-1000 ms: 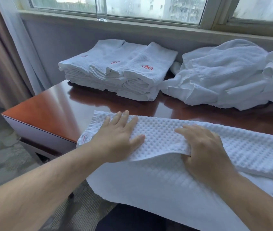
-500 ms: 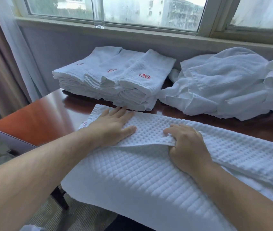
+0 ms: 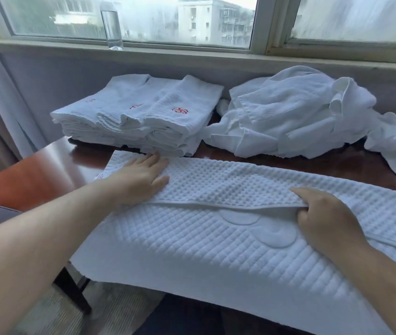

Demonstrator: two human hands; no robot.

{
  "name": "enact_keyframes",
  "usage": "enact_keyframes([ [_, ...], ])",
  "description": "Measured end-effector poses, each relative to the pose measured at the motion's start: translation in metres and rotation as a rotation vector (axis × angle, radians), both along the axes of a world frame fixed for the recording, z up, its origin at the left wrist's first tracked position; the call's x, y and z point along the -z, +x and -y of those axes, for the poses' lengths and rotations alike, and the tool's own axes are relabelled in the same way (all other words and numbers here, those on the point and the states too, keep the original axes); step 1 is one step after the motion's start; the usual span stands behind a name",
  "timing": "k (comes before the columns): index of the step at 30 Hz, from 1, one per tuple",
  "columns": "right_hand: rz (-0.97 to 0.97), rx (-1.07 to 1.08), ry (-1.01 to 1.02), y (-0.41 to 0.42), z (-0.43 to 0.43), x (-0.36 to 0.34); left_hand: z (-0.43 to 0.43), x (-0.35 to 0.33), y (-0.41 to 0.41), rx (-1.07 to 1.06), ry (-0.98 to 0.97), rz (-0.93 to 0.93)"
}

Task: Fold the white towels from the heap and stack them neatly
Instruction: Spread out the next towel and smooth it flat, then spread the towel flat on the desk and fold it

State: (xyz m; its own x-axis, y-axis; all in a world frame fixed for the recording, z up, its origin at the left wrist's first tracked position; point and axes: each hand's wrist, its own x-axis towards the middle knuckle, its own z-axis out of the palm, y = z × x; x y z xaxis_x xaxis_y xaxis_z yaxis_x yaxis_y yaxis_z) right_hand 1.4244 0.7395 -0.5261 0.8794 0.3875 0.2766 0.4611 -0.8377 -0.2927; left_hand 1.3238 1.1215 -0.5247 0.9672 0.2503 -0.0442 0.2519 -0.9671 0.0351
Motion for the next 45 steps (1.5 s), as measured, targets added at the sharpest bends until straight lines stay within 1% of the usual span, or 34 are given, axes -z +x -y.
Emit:
enact_keyframes([
  [2, 0.034, -0.004, 0.017, -0.003, -0.001, 0.002, 0.028, -0.003, -0.003, 0.048, -0.064, 0.043],
  [4, 0.052, -0.010, -0.003, -0.003, -0.005, 0.002, 0.068, -0.001, -0.003, 0.153, -0.120, 0.045],
  [6, 0.058, -0.016, -0.031, -0.002, -0.007, 0.002, 0.112, 0.003, 0.004, 0.260, -0.106, 0.040],
  [8, 0.060, -0.026, -0.023, -0.002, -0.004, 0.000, 0.147, 0.004, 0.018, 0.300, -0.090, 0.069],
  [10, 0.062, -0.020, -0.003, 0.000, 0.005, -0.002, 0.173, 0.000, 0.033, 0.303, -0.078, 0.166],
  [11, 0.059, 0.000, -0.007, 0.003, 0.014, -0.003, 0.182, -0.002, 0.039, 0.321, -0.042, 0.235],
  [13, 0.054, 0.069, -0.028, 0.011, 0.039, -0.004, 0.194, -0.006, 0.046, 0.389, 0.053, 0.370],
  [14, 0.045, 0.119, -0.032, 0.015, 0.054, -0.004, 0.196, -0.006, 0.045, 0.429, 0.066, 0.414],
  [18, 0.011, 0.305, 0.077, 0.021, 0.105, -0.002, 0.189, -0.007, 0.028, 0.611, -0.034, 0.594],
  [19, 0.016, 0.310, 0.099, 0.020, 0.109, -0.002, 0.188, -0.007, 0.024, 0.654, -0.023, 0.598],
  [21, 0.010, 0.247, 0.096, 0.018, 0.110, -0.003, 0.187, -0.008, 0.022, 0.690, 0.002, 0.523],
  [22, 0.013, 0.206, 0.082, 0.017, 0.110, -0.003, 0.187, -0.008, 0.022, 0.690, 0.000, 0.477],
  [24, 0.069, 0.167, 0.036, 0.016, 0.114, -0.004, 0.184, -0.007, 0.022, 0.686, -0.011, 0.442],
  [26, 0.126, 0.221, -0.027, 0.019, 0.125, -0.003, 0.179, -0.004, 0.022, 0.628, -0.032, 0.427],
  [27, 0.126, 0.274, -0.041, 0.021, 0.133, -0.003, 0.176, -0.003, 0.021, 0.562, -0.047, 0.418],
  [29, 0.073, 0.373, -0.015, 0.025, 0.146, -0.002, 0.168, -0.003, 0.021, 0.443, -0.066, 0.391],
  [30, 0.030, 0.397, -0.004, 0.026, 0.150, -0.002, 0.164, -0.003, 0.021, 0.428, -0.073, 0.365],
  [32, -0.021, 0.386, -0.012, 0.027, 0.153, -0.001, 0.156, -0.005, 0.021, 0.450, -0.100, 0.264],
  [34, -0.020, 0.358, -0.014, 0.028, 0.151, -0.001, 0.148, -0.004, 0.018, 0.483, -0.116, 0.130],
  [36, -0.019, 0.355, 0.003, 0.028, 0.150, -0.001, 0.140, 0.000, 0.014, 0.483, -0.097, 0.080],
  [39, -0.019, 0.370, 0.015, 0.027, 0.151, 0.000, 0.123, 0.003, 0.001, 0.350, -0.066, 0.194],
  [41, -0.032, 0.388, -0.023, 0.027, 0.150, -0.001, 0.110, 0.002, -0.011, 0.221, -0.098, 0.267],
  [43, -0.030, 0.411, -0.184, 0.023, 0.138, -0.007, 0.097, 0.001, -0.021, 0.144, -0.098, 0.302],
  [44, 0.007, 0.393, -0.284, 0.019, 0.125, -0.012, 0.092, 0.001, -0.024, 0.130, -0.080, 0.307],
  [45, 0.052, 0.331, -0.343, 0.013, 0.108, -0.016, 0.088, 0.000, -0.026, 0.129, -0.055, 0.312],
])
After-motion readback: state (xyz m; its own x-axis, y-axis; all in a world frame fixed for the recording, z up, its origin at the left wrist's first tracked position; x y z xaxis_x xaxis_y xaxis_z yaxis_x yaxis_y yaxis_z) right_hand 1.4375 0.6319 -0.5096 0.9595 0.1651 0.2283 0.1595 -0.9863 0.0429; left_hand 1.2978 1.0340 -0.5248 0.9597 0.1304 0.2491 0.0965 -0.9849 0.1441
